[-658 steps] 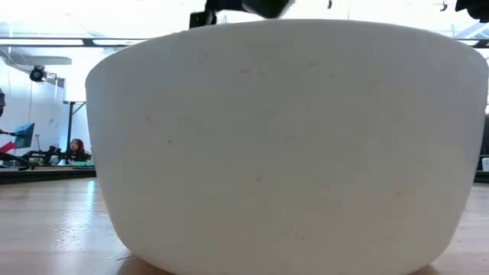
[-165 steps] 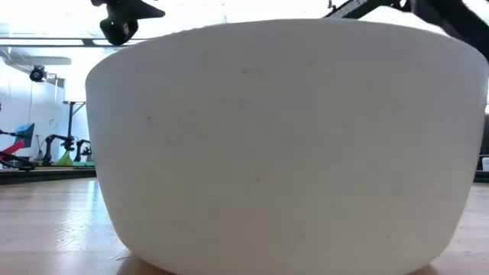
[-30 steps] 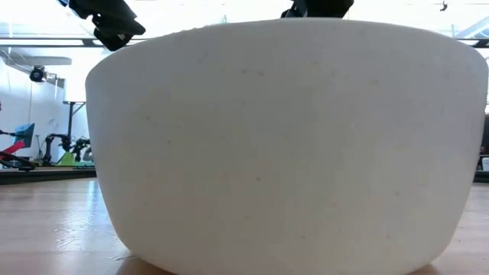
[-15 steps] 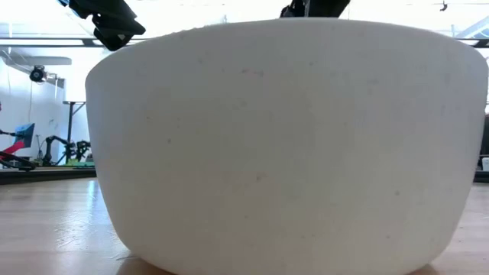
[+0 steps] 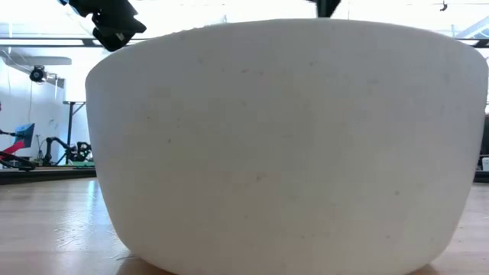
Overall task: Nest bowls inside each other
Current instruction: Stack the white bowl on the gray bowl
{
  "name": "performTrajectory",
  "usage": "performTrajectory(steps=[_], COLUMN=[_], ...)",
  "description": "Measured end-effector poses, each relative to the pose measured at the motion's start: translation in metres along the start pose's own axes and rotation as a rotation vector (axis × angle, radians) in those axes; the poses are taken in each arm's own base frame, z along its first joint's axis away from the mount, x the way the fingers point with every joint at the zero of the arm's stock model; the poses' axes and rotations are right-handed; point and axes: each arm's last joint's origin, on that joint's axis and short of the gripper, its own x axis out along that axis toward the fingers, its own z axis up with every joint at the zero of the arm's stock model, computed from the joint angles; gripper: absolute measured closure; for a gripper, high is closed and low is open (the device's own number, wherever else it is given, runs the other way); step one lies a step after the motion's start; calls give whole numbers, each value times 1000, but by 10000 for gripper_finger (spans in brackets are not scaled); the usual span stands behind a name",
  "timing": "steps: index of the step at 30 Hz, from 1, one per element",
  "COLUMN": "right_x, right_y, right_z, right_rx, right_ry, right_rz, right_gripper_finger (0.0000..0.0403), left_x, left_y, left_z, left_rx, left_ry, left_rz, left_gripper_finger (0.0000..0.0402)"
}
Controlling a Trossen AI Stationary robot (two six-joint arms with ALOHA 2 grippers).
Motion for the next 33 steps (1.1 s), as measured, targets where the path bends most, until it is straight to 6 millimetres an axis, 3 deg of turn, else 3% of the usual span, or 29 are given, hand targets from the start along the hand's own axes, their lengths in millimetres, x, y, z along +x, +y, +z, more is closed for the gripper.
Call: performTrajectory(steps=[7,13,18,22,27,33], right_x=[-42,-45,-23,-1,27,65], right_y=[-9,-2,9,25,52,75], right_z=[-47,-93,-124,-141,-149,-148], right_rx=[182,352,534,610,624,741], right_ry=[-148,-343,-460,-525,-595,-556], right_rz=[-9,75,193,325,498,591], right_gripper_finger=[341,344,344,344,344,344], left_x=[0,1,15,37,68,102], left_y=[-1,-4,-8,-24,-55,-80], left_z=[0,6,9,5,-11,-30], left_rx=[-35,-125,-187,-215,-262,-489], left_ry=[2,-39,-39,41,150,220], left_rz=[-21,-87,-121,-227,-303,-285], left_gripper_finger=[291,291,291,291,291,291])
